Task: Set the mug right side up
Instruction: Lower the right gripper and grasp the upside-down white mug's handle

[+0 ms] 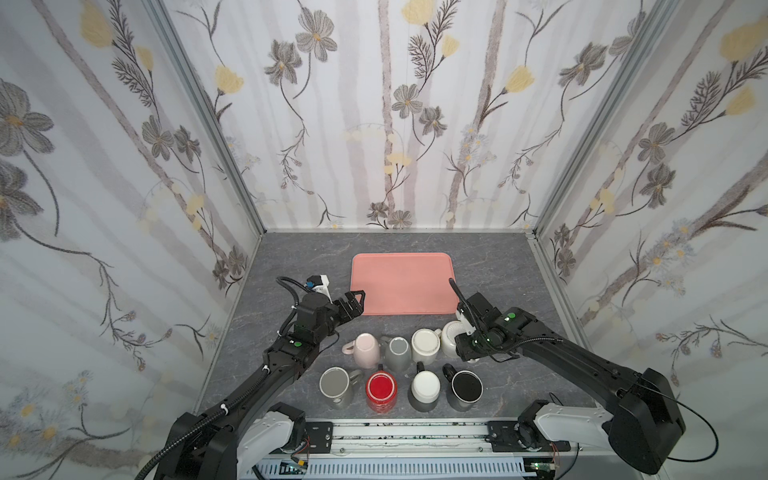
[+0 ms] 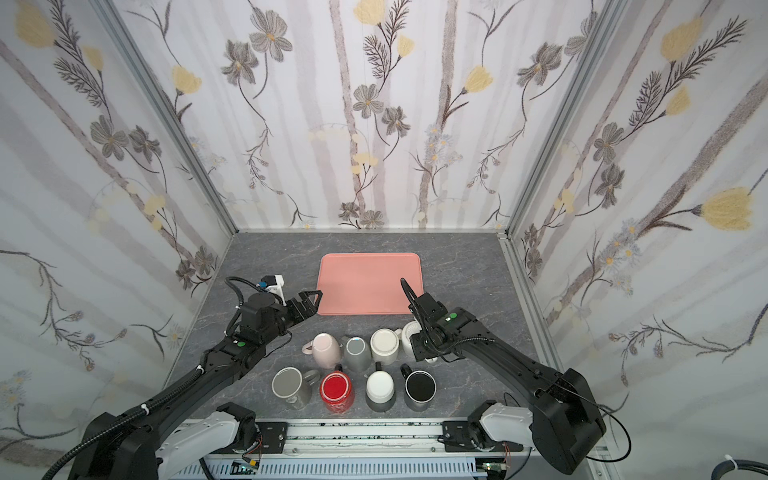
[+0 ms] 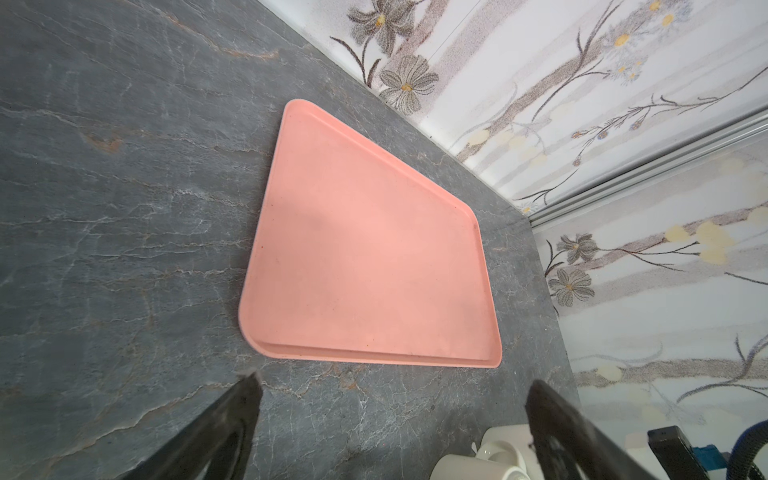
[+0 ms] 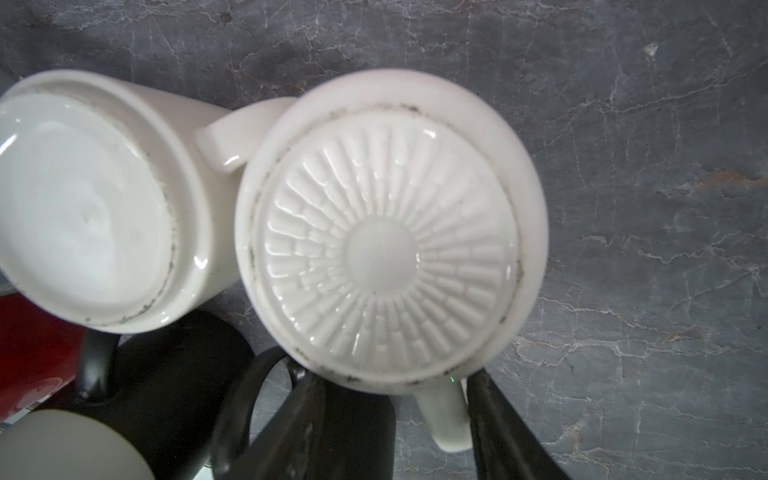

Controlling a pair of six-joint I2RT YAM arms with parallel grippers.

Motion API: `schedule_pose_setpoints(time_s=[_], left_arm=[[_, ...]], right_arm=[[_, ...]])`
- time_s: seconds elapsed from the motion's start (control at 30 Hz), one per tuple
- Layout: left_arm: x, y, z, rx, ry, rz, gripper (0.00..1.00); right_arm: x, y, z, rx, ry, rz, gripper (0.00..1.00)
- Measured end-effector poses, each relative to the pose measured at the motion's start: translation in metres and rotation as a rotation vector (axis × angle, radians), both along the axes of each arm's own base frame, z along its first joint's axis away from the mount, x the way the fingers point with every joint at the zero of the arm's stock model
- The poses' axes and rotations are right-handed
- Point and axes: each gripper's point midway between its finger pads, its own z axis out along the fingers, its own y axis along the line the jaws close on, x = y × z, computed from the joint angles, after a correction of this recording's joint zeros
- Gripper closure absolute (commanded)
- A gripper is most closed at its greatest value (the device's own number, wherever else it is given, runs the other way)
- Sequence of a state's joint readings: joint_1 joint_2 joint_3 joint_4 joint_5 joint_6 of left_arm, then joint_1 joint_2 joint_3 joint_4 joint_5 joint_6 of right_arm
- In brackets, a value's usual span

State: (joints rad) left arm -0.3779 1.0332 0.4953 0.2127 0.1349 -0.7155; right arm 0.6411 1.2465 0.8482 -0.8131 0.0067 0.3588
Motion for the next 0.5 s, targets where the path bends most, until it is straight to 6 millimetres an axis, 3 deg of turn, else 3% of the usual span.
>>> schedule_pose_setpoints(time_s=[0.5], left_arm=[[-0.001, 0.000, 0.004, -0.017, -0.006, 0.006, 0.00]], right_arm=[[0.000, -0.010, -0.015, -0.068, 0.021, -0.027, 0.72]])
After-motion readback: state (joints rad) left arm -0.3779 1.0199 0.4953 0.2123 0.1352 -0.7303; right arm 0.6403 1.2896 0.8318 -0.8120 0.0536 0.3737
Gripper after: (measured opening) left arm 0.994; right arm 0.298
